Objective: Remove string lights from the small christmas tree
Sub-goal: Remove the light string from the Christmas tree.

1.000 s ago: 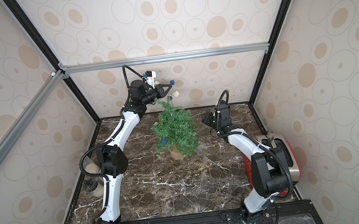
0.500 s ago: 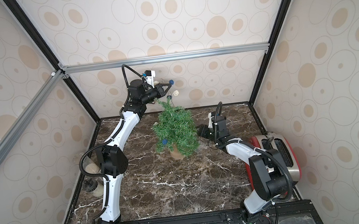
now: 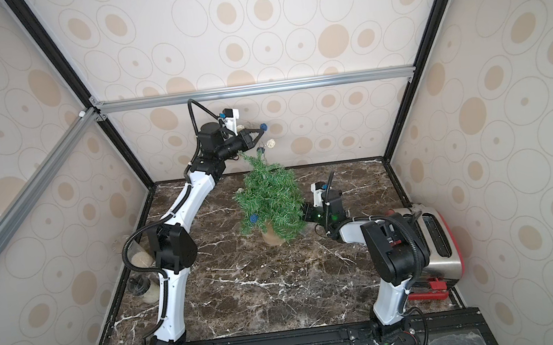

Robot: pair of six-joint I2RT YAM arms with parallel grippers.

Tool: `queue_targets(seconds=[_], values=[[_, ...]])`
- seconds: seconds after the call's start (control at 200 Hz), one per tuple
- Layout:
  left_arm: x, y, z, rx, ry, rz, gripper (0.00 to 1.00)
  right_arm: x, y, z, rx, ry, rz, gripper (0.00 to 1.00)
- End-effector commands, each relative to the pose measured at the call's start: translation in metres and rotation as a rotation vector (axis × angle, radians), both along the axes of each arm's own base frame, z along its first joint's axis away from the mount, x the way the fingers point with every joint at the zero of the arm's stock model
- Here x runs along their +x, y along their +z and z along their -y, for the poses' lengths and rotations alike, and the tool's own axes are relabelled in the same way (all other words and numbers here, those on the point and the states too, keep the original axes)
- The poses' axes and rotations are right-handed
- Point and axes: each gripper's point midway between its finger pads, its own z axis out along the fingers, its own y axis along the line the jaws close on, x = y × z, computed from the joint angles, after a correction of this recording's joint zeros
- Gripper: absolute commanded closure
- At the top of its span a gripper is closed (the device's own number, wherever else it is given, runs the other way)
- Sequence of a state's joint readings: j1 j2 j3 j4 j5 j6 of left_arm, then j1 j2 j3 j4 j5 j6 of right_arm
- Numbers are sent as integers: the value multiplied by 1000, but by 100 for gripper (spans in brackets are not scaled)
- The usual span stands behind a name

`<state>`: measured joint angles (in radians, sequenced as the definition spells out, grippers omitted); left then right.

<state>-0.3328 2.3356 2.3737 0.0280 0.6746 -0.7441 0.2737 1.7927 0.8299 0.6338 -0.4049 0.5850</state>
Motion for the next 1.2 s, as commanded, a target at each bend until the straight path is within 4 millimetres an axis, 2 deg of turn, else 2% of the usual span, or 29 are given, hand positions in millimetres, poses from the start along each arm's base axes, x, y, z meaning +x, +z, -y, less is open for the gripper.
queue_targets(seconds=[0.0,0.336,0.411,0.551,0.736,1.007,1.197], values=[[-13,43,-6,-26,-4,85,100,14,18,-7,30,21,87,47],[-9,41,-8,-31,-1,77,100,33,28,-6,32,-11,138,47],[-9,41,-8,-32,0,78,100,34,29,-7,29,-8,138,53],[-7,39,-9,-31,0,73,100,32,23,-6,25,-9,123,72],[-8,42,-10,-39,3,77,100,27,16,-1,7,-29,103,86],[-9,48,-10,-49,8,83,100,22,20,13,-56,-82,87,100],[-9,52,-11,-54,11,89,100,20,33,20,-85,-108,106,100]])
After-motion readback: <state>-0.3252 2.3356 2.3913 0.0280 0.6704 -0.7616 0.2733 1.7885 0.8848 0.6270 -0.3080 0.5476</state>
